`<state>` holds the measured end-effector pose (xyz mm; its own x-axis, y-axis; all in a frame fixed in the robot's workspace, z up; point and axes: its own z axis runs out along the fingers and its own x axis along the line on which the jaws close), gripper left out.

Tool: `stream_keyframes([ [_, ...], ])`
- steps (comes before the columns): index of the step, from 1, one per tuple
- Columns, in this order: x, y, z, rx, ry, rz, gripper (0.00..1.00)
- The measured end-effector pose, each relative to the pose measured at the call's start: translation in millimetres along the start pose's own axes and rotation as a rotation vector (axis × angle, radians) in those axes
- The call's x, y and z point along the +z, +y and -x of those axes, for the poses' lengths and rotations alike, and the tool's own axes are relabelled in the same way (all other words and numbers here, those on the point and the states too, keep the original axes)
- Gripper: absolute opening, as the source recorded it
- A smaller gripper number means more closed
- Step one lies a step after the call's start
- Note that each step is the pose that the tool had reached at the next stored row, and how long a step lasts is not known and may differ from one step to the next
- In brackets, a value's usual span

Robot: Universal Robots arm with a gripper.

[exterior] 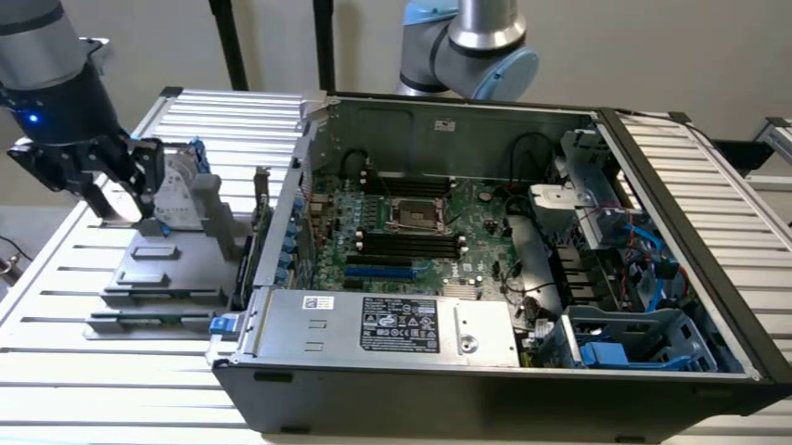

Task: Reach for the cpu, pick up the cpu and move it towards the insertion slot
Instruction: 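Pick up the cpu and move it towards the insertion slot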

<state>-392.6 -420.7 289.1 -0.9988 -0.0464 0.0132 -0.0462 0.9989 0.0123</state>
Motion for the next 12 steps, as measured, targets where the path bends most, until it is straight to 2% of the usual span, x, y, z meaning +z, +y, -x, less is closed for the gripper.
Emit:
stream_keyframes([
  [6,-27.3,-0.7,20.8,0.000,0.0040,0.0002,0.55],
  [12,-55.1,-1.6,46.4,0.000,0.0081,0.0004,0.55],
])
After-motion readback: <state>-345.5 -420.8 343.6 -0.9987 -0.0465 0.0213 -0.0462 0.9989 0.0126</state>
